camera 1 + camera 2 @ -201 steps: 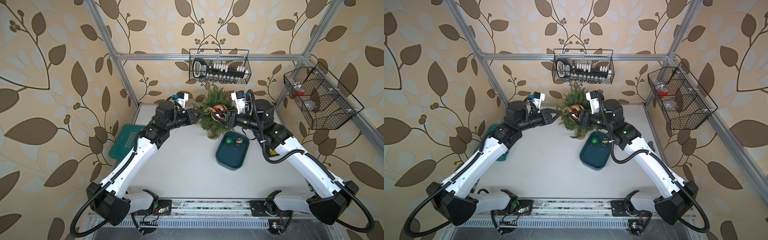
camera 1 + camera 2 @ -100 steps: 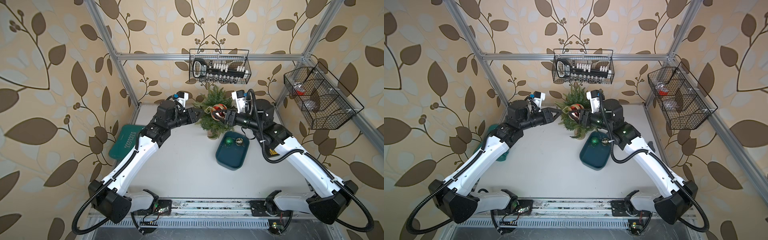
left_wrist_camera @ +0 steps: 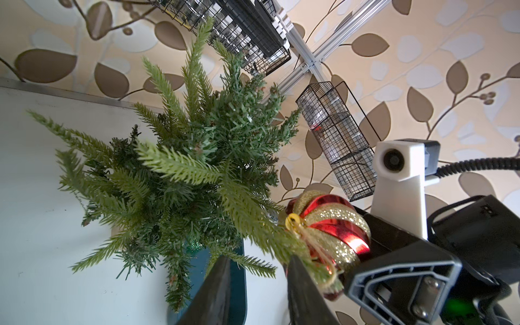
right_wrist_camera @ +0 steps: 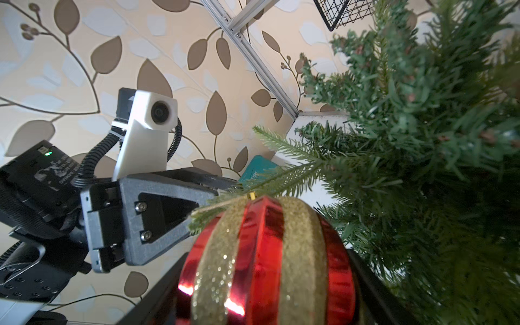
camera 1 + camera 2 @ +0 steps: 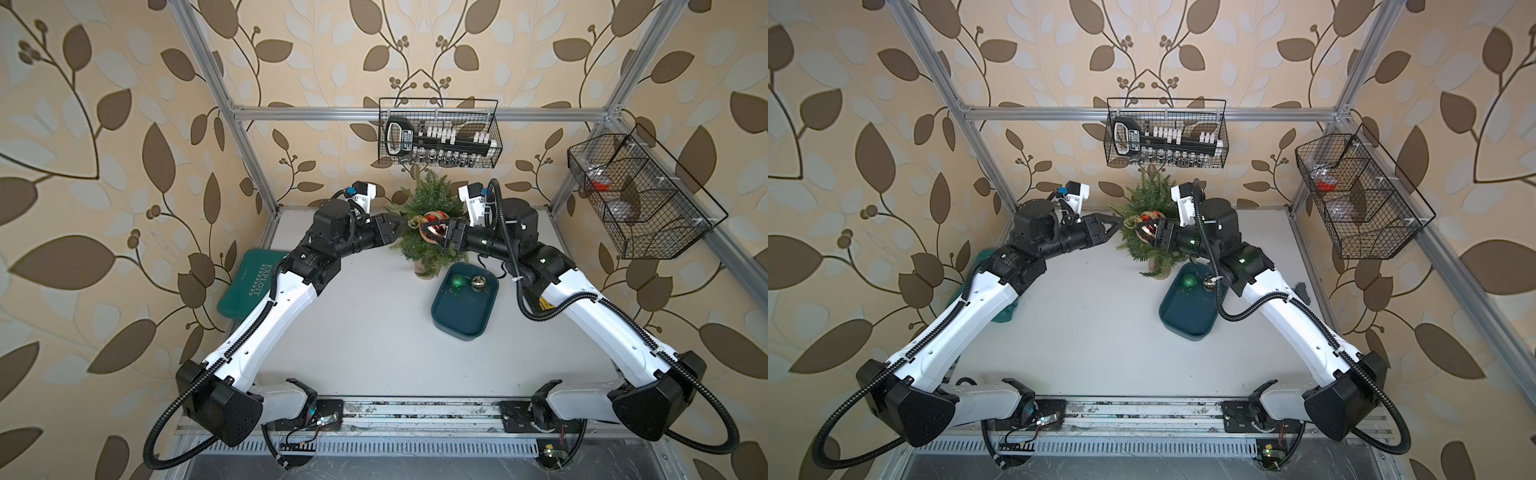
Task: Decorate the small christmas tree with ornaments
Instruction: Hang an ornament on the christmas tree.
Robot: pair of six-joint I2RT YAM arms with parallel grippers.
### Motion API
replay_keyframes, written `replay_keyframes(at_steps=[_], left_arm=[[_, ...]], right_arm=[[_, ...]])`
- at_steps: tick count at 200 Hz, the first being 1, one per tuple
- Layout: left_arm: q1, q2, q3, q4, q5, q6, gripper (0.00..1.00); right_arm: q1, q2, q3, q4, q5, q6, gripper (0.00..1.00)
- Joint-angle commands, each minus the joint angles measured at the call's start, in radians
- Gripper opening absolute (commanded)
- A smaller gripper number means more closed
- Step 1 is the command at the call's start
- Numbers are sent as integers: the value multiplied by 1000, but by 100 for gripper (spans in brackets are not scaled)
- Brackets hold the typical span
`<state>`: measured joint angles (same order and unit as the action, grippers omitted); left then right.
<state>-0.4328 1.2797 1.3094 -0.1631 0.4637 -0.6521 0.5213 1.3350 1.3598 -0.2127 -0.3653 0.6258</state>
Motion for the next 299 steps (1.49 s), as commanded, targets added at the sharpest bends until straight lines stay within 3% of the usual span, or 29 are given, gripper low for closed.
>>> replay_keyframes(at_steps=[1, 55, 124, 151, 181, 261, 299], left_arm=[[-4, -19, 31, 13, -18, 22, 36], [-4, -36, 27, 13, -21, 15, 37], [-4, -95, 8, 17, -13, 10, 53], [-5, -95, 16, -1, -3, 20, 63], [-9, -85, 21, -35, -29, 50, 67], [-48, -28, 80, -87, -52, 102, 69], [-53, -13, 85, -83, -67, 104, 58]], right_arm=[[-1, -37, -22, -5, 38, 23, 66], [21, -40, -59, 16, 28, 68, 66], [50, -45, -92, 66, 49, 95, 66], [52, -50, -103, 79, 59, 106, 66], [51, -53, -111, 98, 65, 122, 66], [52, -47, -128, 122, 67, 140, 66], [52, -54, -139, 134, 66, 141, 66]])
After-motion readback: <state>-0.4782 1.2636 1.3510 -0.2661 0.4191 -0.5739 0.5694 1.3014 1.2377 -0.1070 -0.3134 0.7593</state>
